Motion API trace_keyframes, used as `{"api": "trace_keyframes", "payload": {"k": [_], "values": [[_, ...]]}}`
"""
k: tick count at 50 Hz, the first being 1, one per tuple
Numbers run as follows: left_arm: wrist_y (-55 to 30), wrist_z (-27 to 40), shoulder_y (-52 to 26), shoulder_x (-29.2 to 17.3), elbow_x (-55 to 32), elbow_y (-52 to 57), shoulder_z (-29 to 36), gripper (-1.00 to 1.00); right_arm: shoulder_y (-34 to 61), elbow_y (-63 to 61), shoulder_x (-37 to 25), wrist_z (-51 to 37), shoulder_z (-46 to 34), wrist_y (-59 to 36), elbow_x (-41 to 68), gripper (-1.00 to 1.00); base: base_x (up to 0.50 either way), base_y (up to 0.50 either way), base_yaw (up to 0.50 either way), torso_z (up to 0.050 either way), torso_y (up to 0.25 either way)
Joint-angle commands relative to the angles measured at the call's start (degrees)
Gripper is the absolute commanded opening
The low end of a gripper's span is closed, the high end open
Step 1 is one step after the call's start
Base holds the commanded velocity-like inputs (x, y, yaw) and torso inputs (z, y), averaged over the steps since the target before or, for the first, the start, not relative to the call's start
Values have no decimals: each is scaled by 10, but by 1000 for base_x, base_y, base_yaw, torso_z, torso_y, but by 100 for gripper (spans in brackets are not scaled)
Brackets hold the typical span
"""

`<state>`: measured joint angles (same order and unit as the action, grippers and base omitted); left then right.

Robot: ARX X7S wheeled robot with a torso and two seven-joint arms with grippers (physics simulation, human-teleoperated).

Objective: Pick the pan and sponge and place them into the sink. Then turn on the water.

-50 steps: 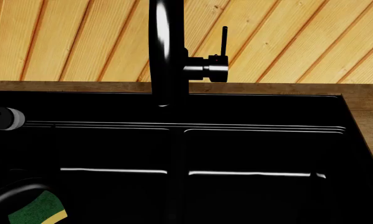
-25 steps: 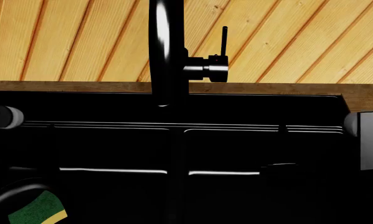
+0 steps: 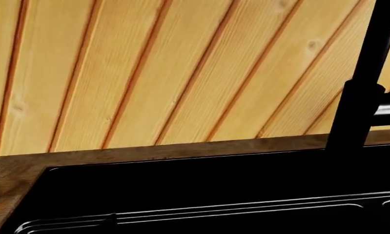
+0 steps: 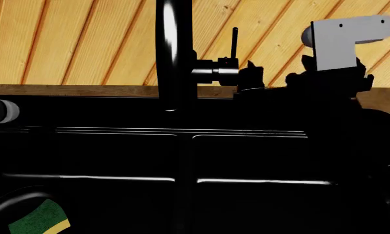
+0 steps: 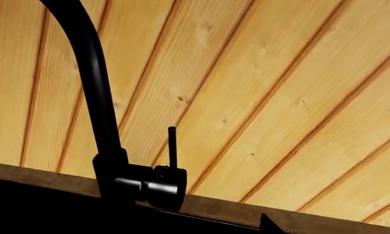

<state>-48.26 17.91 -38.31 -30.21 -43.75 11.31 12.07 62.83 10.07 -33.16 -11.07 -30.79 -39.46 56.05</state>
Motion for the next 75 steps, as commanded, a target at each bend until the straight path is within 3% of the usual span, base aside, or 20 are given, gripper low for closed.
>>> {"api": "trace_keyframes", "payload": {"k": [1,25,37,43,75], "values": [[5,-11,-15,0,-2,-17,-1,100,89,141,60,79,-43,19,-53,100,0,0,0,0,0],[4,-3,-25,9,-14,-48,-18,100,142,299,134,155,-76,96,-112,100,0,0,0,0,0],[39,-24,-23,11,-26,-44,-41,100,144,278,127,132,-74,95,-115,100,0,0,0,0,0],[55,-17,-24,3,12,-26,-15,100,157,286,131,135,-72,95,-115,100,0,0,0,0,0],[50,-30,-57,0,1,-39,-16,100,205,359,165,170,-73,118,-124,100,0,0,0,10,-81]]}}
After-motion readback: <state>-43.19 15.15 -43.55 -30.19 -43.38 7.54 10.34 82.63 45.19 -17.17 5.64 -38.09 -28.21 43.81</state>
